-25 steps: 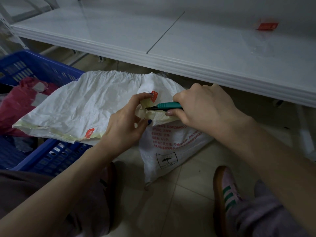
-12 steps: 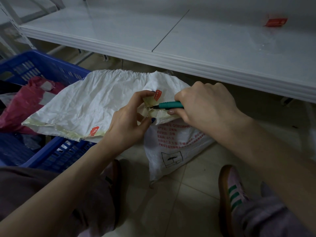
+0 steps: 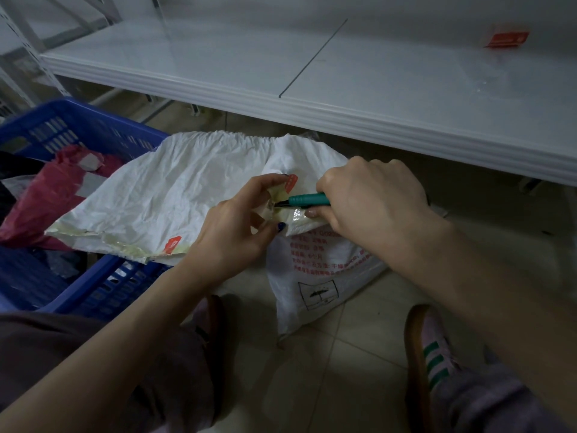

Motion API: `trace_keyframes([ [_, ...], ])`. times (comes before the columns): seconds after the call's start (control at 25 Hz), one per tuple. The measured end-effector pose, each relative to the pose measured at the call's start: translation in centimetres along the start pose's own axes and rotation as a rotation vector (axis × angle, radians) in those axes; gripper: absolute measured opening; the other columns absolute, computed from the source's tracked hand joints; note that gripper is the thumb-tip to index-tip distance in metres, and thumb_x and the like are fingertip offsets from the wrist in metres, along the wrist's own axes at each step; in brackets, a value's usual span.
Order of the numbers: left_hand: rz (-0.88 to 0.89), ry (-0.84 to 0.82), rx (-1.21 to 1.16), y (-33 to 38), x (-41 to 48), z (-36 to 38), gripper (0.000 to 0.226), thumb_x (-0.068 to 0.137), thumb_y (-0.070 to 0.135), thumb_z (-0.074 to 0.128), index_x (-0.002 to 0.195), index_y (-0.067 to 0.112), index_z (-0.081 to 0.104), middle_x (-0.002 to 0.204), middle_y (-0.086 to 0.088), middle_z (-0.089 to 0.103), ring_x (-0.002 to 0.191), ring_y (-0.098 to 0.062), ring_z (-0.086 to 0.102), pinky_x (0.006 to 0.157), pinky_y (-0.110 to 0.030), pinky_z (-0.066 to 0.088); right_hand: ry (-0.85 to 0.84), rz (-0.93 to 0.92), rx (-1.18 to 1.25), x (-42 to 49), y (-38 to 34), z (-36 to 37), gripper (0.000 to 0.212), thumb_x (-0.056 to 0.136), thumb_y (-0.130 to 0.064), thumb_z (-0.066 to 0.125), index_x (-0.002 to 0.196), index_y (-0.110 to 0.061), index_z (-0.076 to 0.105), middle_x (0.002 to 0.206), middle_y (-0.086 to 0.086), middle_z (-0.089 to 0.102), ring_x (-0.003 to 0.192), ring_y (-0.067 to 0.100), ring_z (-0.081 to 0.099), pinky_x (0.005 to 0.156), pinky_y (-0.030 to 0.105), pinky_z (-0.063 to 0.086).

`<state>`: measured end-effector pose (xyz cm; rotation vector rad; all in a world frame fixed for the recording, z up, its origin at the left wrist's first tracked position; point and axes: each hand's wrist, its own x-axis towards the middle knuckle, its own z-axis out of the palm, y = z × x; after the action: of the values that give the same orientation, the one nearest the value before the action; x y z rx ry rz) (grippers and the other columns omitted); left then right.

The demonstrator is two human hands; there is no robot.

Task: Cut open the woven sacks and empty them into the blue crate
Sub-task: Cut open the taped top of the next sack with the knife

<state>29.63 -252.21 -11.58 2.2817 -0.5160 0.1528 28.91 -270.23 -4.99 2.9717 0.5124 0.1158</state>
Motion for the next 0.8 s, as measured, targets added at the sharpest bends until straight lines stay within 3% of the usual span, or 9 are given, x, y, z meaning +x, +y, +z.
trace_keyframes([
  [0.16, -0.006, -0.001, 0.006, 0.0, 0.0, 0.1, 0.055, 0.079, 0.014, 0.065, 0.128, 0.029, 0.046, 0.109, 0.027, 0.052, 0.071, 0.003, 0.062, 0.077, -0.036, 0.054, -0.01, 0.07, 0.083, 0.0, -0.3, 0.5, 0.034, 0.093, -0.048, 0.051, 0.11, -0.02, 0.059, 0.076, 0.0, 0.041, 0.073, 0.019, 0.045, 0.066, 0.035, 0.033],
  [0.36, -0.002, -0.026, 0.025, 0.1, -0.1, -0.1, 0.059, 0.081, 0.004, 0.066, 0.124, 0.037, 0.042, 0.112, 0.02, 0.055, 0.076, 0.0, 0.062, 0.077, -0.031, 0.053, -0.011, 0.06, 0.063, -0.2, -0.5, 0.7, 0.035, 0.093, -0.048, 0.049, 0.11, -0.019, 0.059, 0.066, -0.001, 0.029, 0.072, 0.02, 0.044, 0.064, 0.035, 0.032],
  [0.52, 0.063, -0.062, 0.017, 0.7, 0.0, -0.2, 0.058, 0.078, 0.019, 0.062, 0.125, 0.041, 0.036, 0.111, 0.03, 0.05, 0.077, -0.001, 0.063, 0.075, -0.027, 0.054, 0.036, 0.041, 0.012, -0.2, -0.7, 0.8, 0.024, 0.098, -0.035, 0.05, 0.112, -0.017, 0.058, 0.07, 0.0, 0.033, 0.075, 0.022, 0.052, 0.064, 0.034, 0.032],
  [0.6, 0.07, -0.069, 0.001, 0.5, 0.4, -0.5, 0.06, 0.075, 0.024, 0.058, 0.127, 0.042, 0.034, 0.114, 0.024, 0.052, 0.077, -0.003, 0.065, 0.075, -0.031, 0.055, 0.065, 0.052, -0.021, -0.2, -0.5, 0.8, 0.02, 0.098, -0.032, 0.051, 0.109, -0.018, 0.058, 0.065, -0.001, 0.031, 0.068, 0.019, 0.045, 0.062, 0.034, 0.031],
  [0.72, 0.037, -0.004, -0.047, -1.0, 1.2, -1.4, 0.064, 0.075, 0.023, 0.061, 0.133, 0.034, 0.036, 0.124, 0.007, 0.056, 0.085, -0.01, 0.067, 0.079, -0.042, 0.055, 0.052, 0.099, -0.009, -0.3, 0.7, 0.0, 0.033, 0.094, -0.047, 0.051, 0.11, -0.02, 0.059, 0.066, 0.0, 0.034, 0.068, 0.019, 0.043, 0.06, 0.034, 0.03],
  [0.8, 0.042, -0.006, -0.04, -1.3, 1.2, -1.6, 0.066, 0.076, 0.026, 0.06, 0.136, 0.031, 0.033, 0.129, 0.005, 0.054, 0.091, -0.011, 0.066, 0.08, -0.042, 0.055, 0.043, 0.124, -0.011, -0.6, 1.5, -0.5, 0.039, 0.091, -0.051, 0.051, 0.113, -0.021, 0.06, 0.071, 0.0, 0.039, 0.07, 0.019, 0.044, 0.061, 0.033, 0.03],
])
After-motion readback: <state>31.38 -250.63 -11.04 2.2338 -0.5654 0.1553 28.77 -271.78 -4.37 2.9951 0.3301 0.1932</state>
